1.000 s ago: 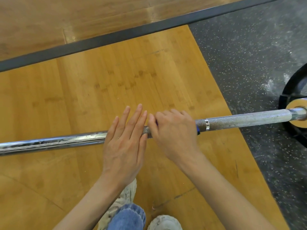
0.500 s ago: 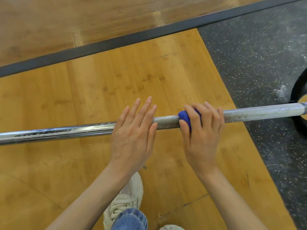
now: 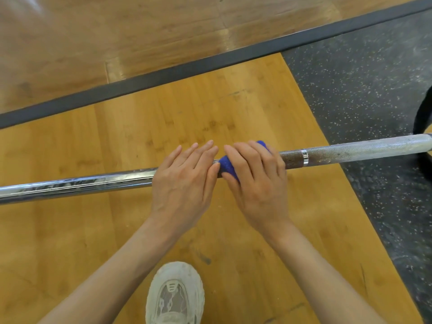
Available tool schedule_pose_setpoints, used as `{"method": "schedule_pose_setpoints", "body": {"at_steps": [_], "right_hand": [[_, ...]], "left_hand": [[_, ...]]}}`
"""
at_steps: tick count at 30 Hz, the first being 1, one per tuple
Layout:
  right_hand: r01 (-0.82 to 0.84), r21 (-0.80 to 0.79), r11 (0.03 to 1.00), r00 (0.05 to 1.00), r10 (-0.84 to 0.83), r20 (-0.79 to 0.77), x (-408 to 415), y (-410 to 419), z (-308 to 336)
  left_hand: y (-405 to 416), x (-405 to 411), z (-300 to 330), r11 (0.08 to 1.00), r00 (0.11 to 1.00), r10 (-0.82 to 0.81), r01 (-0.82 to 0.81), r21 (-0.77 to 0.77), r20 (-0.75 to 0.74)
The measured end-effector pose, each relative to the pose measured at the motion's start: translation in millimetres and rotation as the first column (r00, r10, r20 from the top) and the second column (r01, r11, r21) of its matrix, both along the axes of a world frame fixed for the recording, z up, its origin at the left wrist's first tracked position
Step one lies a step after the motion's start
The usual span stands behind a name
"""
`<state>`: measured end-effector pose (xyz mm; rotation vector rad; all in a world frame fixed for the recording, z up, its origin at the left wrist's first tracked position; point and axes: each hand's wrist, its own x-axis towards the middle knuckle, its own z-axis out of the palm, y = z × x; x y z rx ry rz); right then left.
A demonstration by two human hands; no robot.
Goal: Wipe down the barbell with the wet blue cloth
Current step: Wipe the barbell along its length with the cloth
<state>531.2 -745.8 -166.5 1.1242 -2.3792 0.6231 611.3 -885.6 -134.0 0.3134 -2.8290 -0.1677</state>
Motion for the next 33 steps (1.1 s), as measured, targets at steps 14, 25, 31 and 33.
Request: {"method": "schedule_pose_setpoints", "body": {"at_steps": [14,25,31,33], "right_hand": [[0.162,-0.051,0.985,0.987,-0.163,-0.015,-53,13,-14],[0.264,-0.015,0.965,0.962,-0.262,0.08,-83,-14,23],[0.1,0.008,0.995,0.995,-0.1,0.026,-97,-15,21],[0.151,-0.034,0.988,0.987,-0.148,0.067,-97,-8,20]], "left_hand": [[-21,-37,4,0.998,0.998,0.056,-0.056,0.003,0.025],[-30,-54,5,0.992,0.993,0.12,-0.12,-0.028,0.017],[-37,-63,4,0.993,0.993,0.12,-0.12,-0.014,0.009],[-37,-66,5,0.991,0.991,0.132,-0.132,-0.007,-0.016]]}}
